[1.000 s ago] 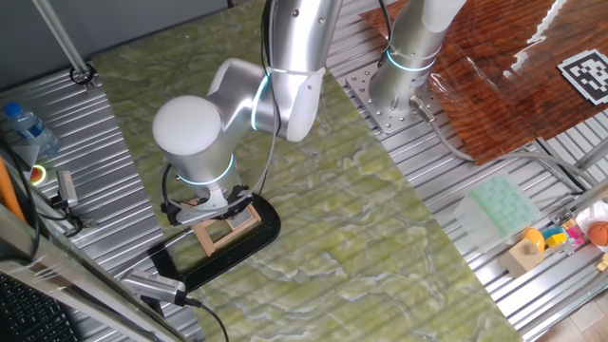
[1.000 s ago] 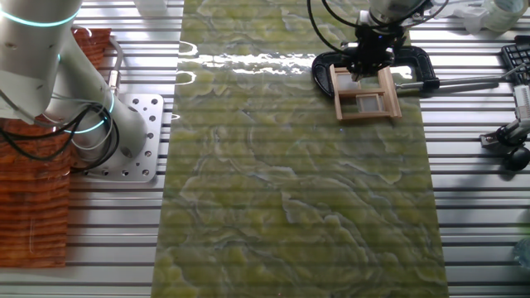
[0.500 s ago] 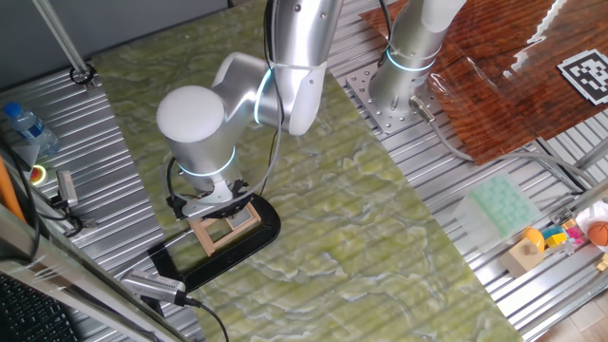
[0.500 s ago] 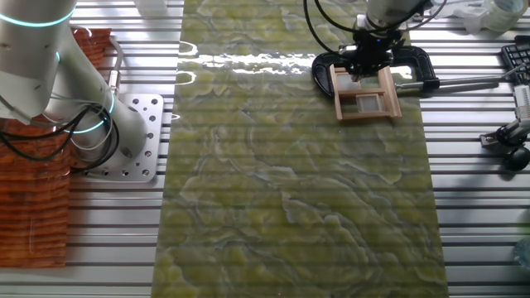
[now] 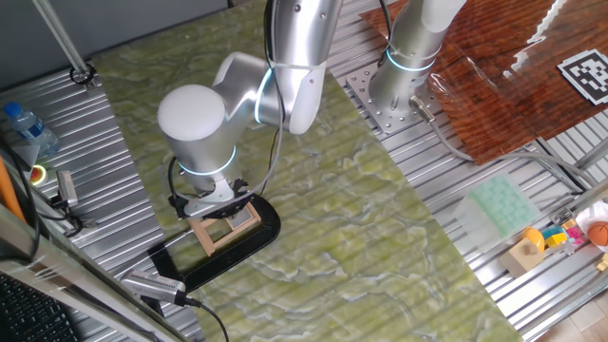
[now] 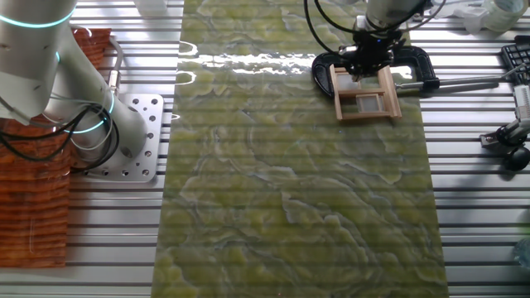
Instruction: Close a sliding window
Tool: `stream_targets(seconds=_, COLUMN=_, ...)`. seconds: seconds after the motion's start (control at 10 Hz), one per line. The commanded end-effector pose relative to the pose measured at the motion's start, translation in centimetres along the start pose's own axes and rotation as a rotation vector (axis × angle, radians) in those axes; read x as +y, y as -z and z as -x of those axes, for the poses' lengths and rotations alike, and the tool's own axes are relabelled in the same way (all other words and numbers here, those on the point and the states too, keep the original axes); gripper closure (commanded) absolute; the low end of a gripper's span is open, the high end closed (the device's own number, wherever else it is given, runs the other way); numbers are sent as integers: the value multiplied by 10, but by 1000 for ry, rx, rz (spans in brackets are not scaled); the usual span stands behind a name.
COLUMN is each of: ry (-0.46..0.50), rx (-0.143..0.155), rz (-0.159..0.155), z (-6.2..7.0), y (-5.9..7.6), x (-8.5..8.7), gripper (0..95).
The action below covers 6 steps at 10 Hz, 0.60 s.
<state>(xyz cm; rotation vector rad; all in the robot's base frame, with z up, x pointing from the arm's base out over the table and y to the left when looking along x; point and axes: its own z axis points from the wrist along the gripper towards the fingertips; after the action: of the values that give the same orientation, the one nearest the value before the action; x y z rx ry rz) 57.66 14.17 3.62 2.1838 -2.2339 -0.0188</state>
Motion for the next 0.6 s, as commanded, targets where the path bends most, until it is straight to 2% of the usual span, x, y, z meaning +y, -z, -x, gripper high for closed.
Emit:
stream_targets(seconds=0.1, ry=35, rx=7, rz=1, z=0, y=-1, x=-1, gripper=950)
stream_targets(seconds=0.3, ry=59, rx=8, rz=16, z=0, y=-1, x=-1, gripper=950)
stream_targets(seconds=0.5, ry=87, rx=36, rz=34, z=0, y=-1, x=-1, gripper=950)
stream_targets(seconds=0.6, ry=86, rx=38, rz=35, z=0, y=-1, x=-1, gripper=950)
